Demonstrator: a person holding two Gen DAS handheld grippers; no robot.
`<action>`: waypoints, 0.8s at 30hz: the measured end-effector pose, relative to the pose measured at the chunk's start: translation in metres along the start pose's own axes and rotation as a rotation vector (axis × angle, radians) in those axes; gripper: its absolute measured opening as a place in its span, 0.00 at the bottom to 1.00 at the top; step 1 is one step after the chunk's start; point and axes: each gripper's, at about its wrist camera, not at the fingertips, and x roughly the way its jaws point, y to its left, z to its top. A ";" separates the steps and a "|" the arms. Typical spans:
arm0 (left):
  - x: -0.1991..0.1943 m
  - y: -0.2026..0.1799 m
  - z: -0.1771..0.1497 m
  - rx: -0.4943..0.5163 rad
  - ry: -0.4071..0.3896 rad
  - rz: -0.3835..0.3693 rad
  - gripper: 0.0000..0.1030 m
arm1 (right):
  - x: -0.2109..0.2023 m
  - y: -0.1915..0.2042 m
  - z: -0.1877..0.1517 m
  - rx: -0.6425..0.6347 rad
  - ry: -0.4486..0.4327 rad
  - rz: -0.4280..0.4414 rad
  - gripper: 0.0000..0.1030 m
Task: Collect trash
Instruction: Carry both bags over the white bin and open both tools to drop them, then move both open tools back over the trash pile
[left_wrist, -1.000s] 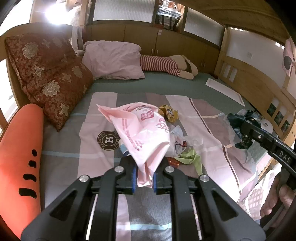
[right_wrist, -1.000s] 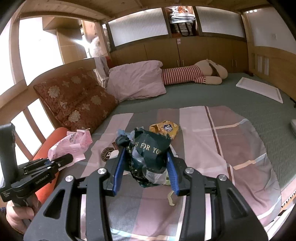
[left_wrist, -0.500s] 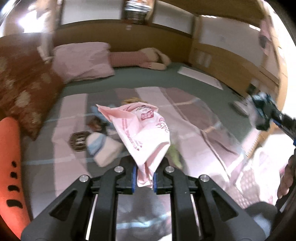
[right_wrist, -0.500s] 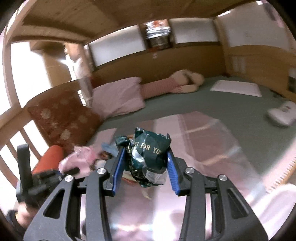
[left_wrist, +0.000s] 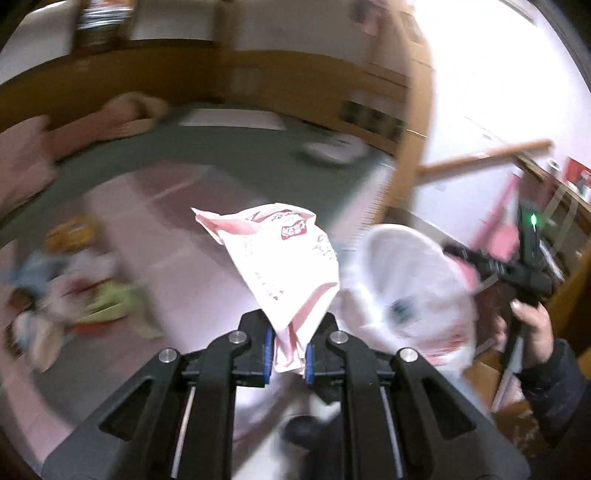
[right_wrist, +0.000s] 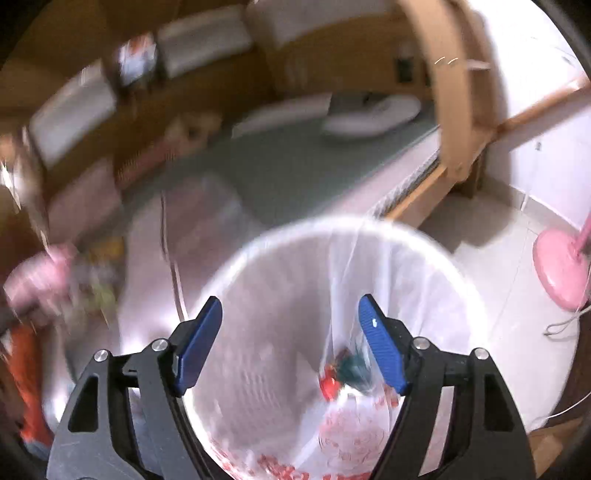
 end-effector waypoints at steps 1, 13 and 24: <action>0.008 -0.014 0.007 0.016 0.015 -0.034 0.13 | -0.016 -0.005 0.012 0.017 -0.060 0.000 0.74; 0.072 -0.108 0.035 0.165 0.094 0.035 0.96 | -0.069 0.031 0.050 -0.033 -0.185 0.134 0.84; -0.100 0.130 -0.019 -0.299 -0.075 0.595 0.97 | 0.023 0.242 0.016 -0.338 0.043 0.431 0.84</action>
